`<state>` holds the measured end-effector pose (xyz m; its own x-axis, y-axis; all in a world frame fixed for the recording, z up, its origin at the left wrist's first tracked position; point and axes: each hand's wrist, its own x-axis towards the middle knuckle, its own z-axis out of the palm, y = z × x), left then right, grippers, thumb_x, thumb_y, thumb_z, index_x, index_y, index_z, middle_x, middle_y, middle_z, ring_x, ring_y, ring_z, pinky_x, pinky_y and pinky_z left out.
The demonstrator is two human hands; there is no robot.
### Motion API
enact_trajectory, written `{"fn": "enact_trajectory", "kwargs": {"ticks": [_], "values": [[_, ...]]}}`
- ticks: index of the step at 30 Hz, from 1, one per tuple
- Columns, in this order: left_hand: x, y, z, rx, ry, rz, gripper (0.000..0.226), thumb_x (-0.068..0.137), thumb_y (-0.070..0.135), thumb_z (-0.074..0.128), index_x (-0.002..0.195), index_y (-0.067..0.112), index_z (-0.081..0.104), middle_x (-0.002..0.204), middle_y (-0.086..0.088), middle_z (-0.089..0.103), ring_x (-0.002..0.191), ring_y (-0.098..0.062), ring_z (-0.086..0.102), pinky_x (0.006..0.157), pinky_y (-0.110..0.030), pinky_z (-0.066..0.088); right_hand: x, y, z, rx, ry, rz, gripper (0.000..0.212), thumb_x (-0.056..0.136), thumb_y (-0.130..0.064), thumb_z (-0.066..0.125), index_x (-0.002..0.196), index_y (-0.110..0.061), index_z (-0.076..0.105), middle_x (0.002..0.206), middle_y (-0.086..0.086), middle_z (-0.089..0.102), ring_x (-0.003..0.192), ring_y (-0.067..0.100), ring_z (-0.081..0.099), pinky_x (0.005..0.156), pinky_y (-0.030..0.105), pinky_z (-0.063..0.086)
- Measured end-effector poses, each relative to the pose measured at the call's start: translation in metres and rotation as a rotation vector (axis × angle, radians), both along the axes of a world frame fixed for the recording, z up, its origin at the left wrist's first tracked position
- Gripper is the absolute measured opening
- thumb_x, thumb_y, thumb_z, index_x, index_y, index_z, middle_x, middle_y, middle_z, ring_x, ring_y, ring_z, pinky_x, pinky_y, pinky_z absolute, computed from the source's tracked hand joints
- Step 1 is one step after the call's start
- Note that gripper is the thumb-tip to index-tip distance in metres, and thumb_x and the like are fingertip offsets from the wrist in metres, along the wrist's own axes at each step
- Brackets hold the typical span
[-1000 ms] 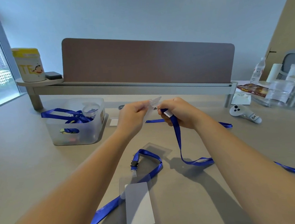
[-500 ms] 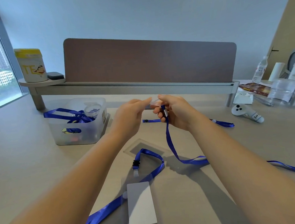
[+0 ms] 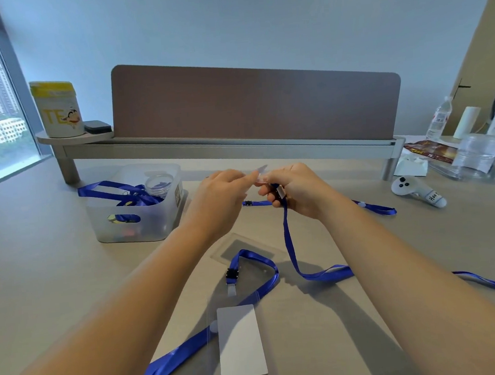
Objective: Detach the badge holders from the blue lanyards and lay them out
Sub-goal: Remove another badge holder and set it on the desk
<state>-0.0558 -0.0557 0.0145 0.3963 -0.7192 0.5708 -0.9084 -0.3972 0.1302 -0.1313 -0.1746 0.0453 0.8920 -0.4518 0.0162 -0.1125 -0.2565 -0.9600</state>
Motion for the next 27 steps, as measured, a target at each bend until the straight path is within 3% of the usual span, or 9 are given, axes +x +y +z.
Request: {"fn": "enact_trajectory", "kwargs": {"ticks": [2, 5, 9, 14, 22, 27], "values": [[-0.003, 0.000, 0.004, 0.008, 0.248, -0.006, 0.047, 0.090, 0.017, 0.049, 0.136, 0.017, 0.037, 0.140, -0.007, 0.046, 0.129, -0.023, 0.040, 0.107, -0.035, 0.034, 0.001, 0.000, -0.001, -0.053, -0.003, 0.002, 0.023, 0.093, -0.013, 0.049, 0.075, -0.006, 0.062, 0.065, 0.003, 0.057, 0.049, 0.008, 0.050, 0.042, 0.012, 0.045], [-0.008, 0.001, 0.011, -0.169, 0.625, -0.106, 0.038, 0.091, 0.016, 0.047, 0.128, 0.011, 0.047, 0.134, -0.011, 0.052, 0.121, -0.021, 0.047, 0.102, -0.034, 0.038, 0.003, 0.001, -0.003, -0.160, 0.009, 0.015, 0.024, 0.092, -0.013, 0.050, 0.095, 0.005, 0.065, 0.065, 0.002, 0.057, 0.052, 0.009, 0.046, 0.047, 0.015, 0.042], [-0.004, -0.002, 0.018, -0.327, 0.820, -0.070, 0.029, 0.091, 0.018, 0.047, 0.112, 0.002, 0.059, 0.115, -0.018, 0.062, 0.097, -0.019, 0.054, 0.091, -0.032, 0.044, 0.006, 0.008, -0.002, -0.271, 0.018, 0.053, 0.027, 0.093, -0.016, 0.049, 0.100, 0.005, 0.064, 0.064, 0.000, 0.056, 0.052, 0.007, 0.044, 0.045, 0.011, 0.040], [0.001, -0.002, 0.020, -0.321, 0.842, -0.008, 0.025, 0.087, 0.017, 0.054, 0.103, 0.000, 0.062, 0.107, -0.018, 0.063, 0.096, -0.028, 0.058, 0.080, -0.033, 0.048, 0.008, 0.015, 0.000, -0.334, 0.025, 0.080, 0.027, 0.093, -0.013, 0.047, 0.102, 0.006, 0.064, 0.064, 0.000, 0.054, 0.054, 0.008, 0.043, 0.050, 0.016, 0.038], [0.002, -0.001, 0.022, -0.287, 0.653, 0.026, 0.022, 0.088, 0.016, 0.052, 0.100, 0.000, 0.063, 0.090, -0.007, 0.055, 0.084, -0.019, 0.051, 0.071, -0.025, 0.044, 0.011, 0.020, -0.004, -0.457, -0.003, 0.058, 0.027, 0.094, -0.014, 0.047, 0.103, 0.004, 0.064, 0.064, -0.003, 0.053, 0.058, 0.008, 0.044, 0.058, 0.019, 0.040], [0.003, -0.001, 0.015, -0.289, 0.498, 0.042, 0.021, 0.089, 0.016, 0.050, 0.098, 0.000, 0.061, 0.084, -0.005, 0.053, 0.077, -0.014, 0.047, 0.056, -0.009, 0.033, 0.012, 0.021, -0.007, -0.498, -0.040, 0.040, 0.027, 0.094, -0.016, 0.047, 0.099, 0.004, 0.065, 0.064, -0.005, 0.053, 0.073, 0.019, 0.050, 0.077, 0.040, 0.049]]}}
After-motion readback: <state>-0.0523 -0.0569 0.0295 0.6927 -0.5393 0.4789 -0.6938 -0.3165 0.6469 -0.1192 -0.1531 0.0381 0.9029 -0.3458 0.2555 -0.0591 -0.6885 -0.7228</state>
